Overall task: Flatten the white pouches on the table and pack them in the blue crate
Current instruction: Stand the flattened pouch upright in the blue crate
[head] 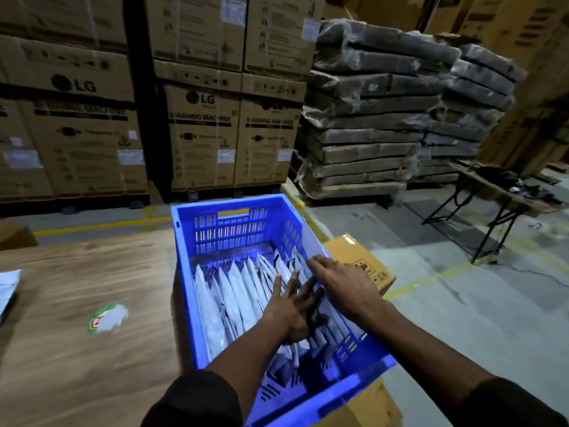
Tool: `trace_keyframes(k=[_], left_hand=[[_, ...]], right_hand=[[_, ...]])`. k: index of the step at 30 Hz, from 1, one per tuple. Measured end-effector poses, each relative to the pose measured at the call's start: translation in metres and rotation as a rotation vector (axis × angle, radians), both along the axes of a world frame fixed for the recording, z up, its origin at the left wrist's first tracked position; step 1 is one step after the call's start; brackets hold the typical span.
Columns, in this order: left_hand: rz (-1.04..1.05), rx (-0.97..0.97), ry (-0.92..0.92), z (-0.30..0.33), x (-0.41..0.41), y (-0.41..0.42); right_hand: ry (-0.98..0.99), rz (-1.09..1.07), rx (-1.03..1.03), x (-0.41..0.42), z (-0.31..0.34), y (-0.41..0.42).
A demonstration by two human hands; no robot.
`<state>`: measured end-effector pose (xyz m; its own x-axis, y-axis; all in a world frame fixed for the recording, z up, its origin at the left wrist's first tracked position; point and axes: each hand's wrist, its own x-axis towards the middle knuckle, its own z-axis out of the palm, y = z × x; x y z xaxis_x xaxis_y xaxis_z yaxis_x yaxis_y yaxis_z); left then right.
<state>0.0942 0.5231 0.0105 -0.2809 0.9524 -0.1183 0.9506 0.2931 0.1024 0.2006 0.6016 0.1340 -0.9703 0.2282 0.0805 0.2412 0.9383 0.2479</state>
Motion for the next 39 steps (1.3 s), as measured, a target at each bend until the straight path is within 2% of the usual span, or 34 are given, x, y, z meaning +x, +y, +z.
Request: trace_keyframes(k=[5, 11, 17, 26, 31, 36, 39], left_hand=[[0.041, -0.012, 0.016, -0.008, -0.011, 0.002], [0.14, 0.066, 0.05, -0.006, -0.009, 0.005], [0.005, 0.126, 0.111, -0.009, -0.007, 0.021], [0.087, -0.075, 0.163, 0.0, -0.011, 0.024], [0.108, -0.108, 0.191, 0.012, -0.014, 0.015], [0.061, -0.078, 0.089, 0.017, -0.018, 0.005], [0.032, -0.029, -0.04, 0.019, -0.022, -0.005]], right_hand=[[-0.002, -0.033, -0.015, 0.0, -0.001, 0.006], [-0.059, -0.028, -0.043, -0.001, -0.007, 0.009], [-0.053, -0.032, -0.051, -0.004, -0.015, 0.013], [-0.08, -0.069, -0.086, -0.012, -0.03, 0.016], [-0.111, -0.074, -0.126, -0.023, -0.058, 0.018], [-0.173, -0.084, -0.221, -0.029, -0.092, 0.02], [-0.079, -0.073, -0.21, -0.03, -0.095, 0.021]])
